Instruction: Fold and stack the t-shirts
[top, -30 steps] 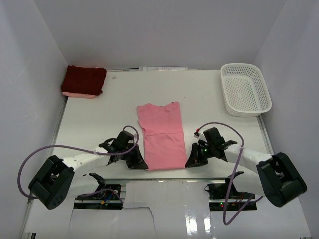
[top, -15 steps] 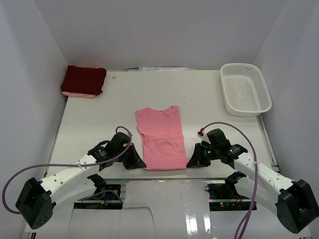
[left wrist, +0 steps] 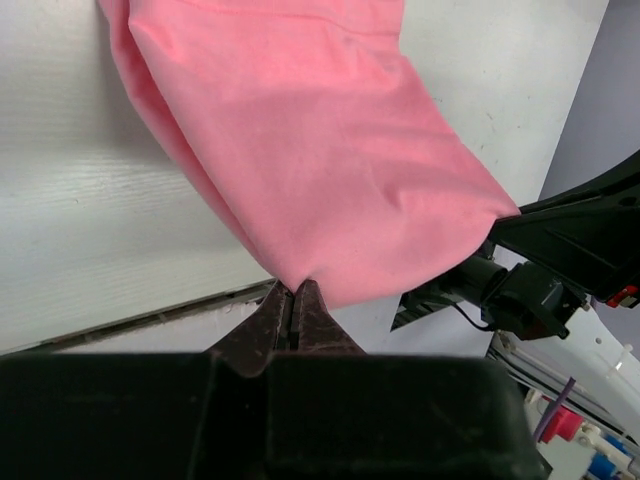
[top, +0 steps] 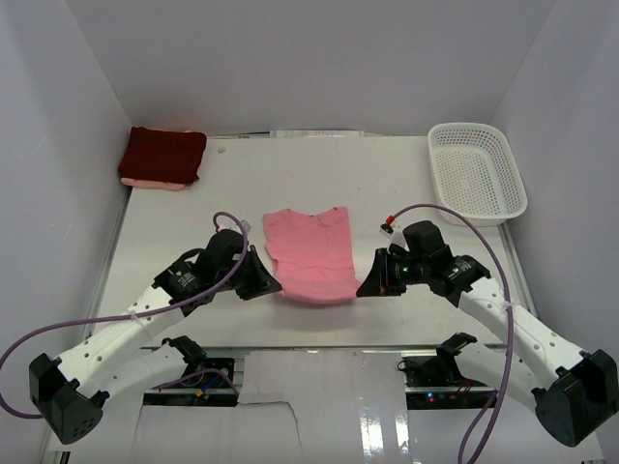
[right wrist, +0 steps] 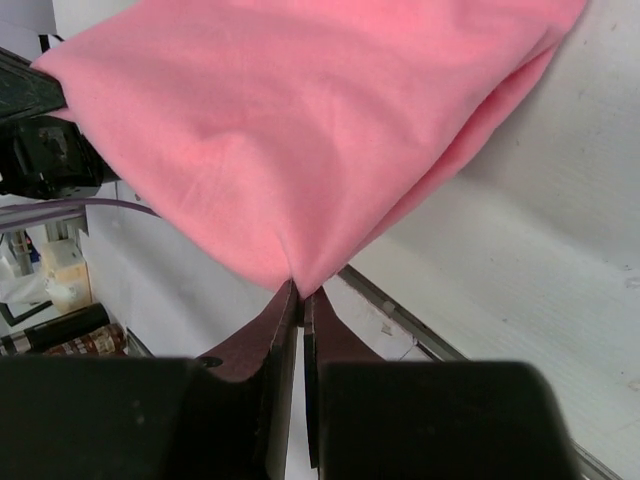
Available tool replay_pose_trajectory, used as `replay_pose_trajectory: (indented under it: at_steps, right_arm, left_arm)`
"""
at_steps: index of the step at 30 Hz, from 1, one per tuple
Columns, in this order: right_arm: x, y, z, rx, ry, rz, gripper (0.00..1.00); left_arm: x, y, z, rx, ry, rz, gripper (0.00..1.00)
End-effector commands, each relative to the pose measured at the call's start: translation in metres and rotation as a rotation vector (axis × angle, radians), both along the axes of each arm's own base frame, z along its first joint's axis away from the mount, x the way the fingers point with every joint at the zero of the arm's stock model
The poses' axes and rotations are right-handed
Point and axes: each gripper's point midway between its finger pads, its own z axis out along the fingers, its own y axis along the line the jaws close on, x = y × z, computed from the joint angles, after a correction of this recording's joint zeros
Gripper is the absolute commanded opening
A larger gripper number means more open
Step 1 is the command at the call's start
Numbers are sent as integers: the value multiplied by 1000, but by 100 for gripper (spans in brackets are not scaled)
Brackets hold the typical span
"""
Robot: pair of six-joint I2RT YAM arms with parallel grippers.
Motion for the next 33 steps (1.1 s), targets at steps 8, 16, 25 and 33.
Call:
replay_pose_trajectory:
  at_steps: [8,16,25,33]
  right_arm:
    - [47,25,56,-2,-154,71,8]
    - [70,41,65,4,-161,107,8]
    - [102,41,57,-13,-156,108,8]
    - [127,40,50,-32,-152,90,8]
  left_arm:
    - [44,7,45,95,-144,69,0]
    - [67,22,50,97,-150,126,0]
    - [106,36,40,50,-136,130,0]
    - [142,25,43,34,-157,104,0]
